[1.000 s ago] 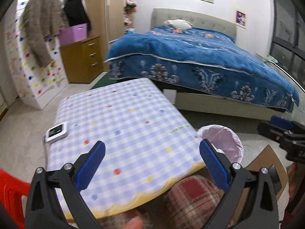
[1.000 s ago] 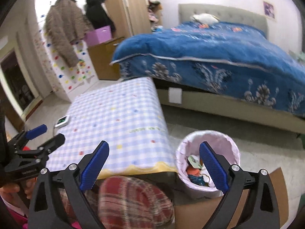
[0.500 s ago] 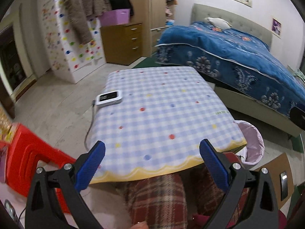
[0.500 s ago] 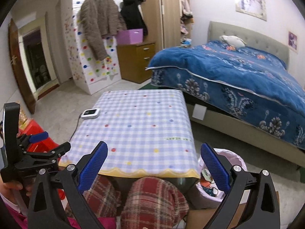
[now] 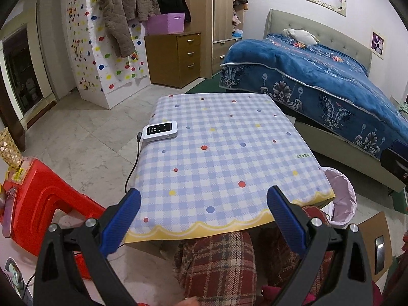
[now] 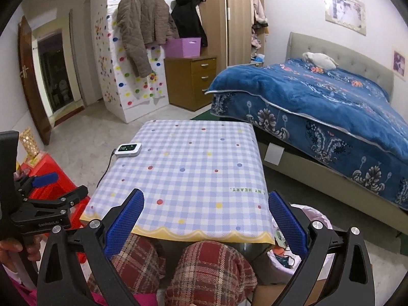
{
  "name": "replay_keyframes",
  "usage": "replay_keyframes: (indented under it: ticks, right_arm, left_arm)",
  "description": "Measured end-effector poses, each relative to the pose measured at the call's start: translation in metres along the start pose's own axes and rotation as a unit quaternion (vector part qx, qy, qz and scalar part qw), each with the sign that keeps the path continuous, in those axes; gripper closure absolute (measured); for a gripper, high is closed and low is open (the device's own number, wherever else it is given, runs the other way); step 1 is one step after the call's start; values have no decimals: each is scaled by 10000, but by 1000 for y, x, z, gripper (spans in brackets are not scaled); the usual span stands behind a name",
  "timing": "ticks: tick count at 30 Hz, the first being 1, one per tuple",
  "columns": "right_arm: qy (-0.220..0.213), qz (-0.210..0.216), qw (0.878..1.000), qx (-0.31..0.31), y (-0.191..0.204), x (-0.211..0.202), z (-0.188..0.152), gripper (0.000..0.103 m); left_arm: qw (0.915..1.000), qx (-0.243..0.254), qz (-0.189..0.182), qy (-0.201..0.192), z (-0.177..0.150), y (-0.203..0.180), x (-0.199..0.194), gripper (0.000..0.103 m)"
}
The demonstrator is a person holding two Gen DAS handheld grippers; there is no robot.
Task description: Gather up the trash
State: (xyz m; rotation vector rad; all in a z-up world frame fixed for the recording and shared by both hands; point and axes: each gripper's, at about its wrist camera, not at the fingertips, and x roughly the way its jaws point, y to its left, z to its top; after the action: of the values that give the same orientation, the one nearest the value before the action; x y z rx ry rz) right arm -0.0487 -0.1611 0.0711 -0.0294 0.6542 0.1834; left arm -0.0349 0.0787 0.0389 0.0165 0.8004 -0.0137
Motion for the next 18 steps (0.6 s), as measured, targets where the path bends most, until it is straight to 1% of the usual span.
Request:
replay_keyframes:
  ticks: [6, 18]
  right_arm:
    - [58, -94, 9999, 19, -1, 4, -2, 7]
    - [53, -98, 9999, 23, -2, 5, -2, 7]
  left_arm:
    - [10000, 7, -12, 25, 1, -1, 2, 7]
    - [10000, -7, 3, 11, 1, -1, 3, 7]
